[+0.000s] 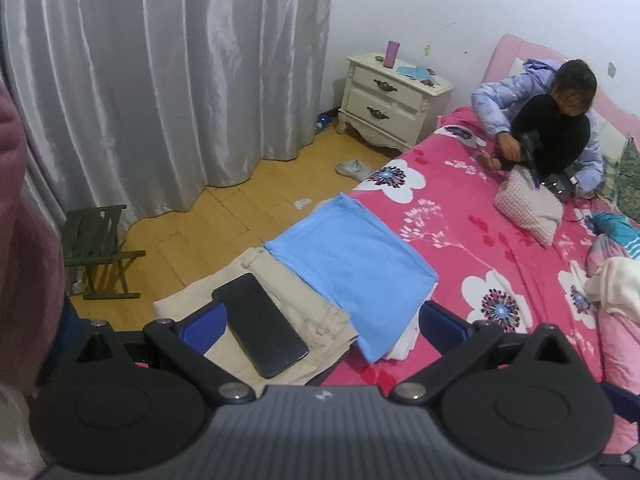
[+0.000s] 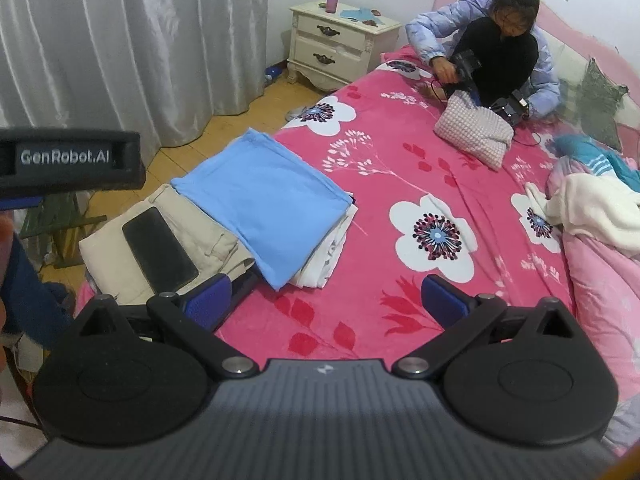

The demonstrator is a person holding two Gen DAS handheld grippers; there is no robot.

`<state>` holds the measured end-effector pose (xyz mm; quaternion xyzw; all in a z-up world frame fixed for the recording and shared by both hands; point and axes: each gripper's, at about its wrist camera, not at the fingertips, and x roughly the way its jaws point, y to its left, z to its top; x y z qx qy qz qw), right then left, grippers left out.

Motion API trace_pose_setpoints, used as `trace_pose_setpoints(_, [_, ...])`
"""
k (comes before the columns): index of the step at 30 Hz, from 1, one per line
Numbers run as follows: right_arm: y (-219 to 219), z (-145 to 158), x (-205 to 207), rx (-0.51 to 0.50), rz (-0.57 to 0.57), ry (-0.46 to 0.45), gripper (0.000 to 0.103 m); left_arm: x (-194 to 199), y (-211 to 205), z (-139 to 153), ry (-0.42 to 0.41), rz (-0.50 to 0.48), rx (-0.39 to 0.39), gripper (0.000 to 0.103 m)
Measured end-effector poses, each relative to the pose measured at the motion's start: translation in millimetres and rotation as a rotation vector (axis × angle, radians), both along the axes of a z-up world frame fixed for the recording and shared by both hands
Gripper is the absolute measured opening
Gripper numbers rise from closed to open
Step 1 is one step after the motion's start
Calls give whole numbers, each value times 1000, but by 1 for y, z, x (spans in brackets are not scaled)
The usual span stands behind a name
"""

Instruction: Fold clothes

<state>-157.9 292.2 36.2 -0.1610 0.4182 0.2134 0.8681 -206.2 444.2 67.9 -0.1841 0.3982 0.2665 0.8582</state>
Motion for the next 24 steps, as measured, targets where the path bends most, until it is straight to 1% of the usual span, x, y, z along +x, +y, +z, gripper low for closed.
trace_pose_setpoints(9, [-4,6,3,-45,32,-70,102,12,-10,-2,24,9,10,103])
trace_pose_setpoints(12, [-7,7,7,-46,32,-70,102,16,-12,-3,38,12,16,103])
trace_pose_setpoints(19, [-10,6,16,-41,29,-56,102,23,-16,-2,42,27,25,103])
trace_pose_setpoints(24, [-11,5,19,-44,31,-55,102,29,-22,1,36,10,29,103])
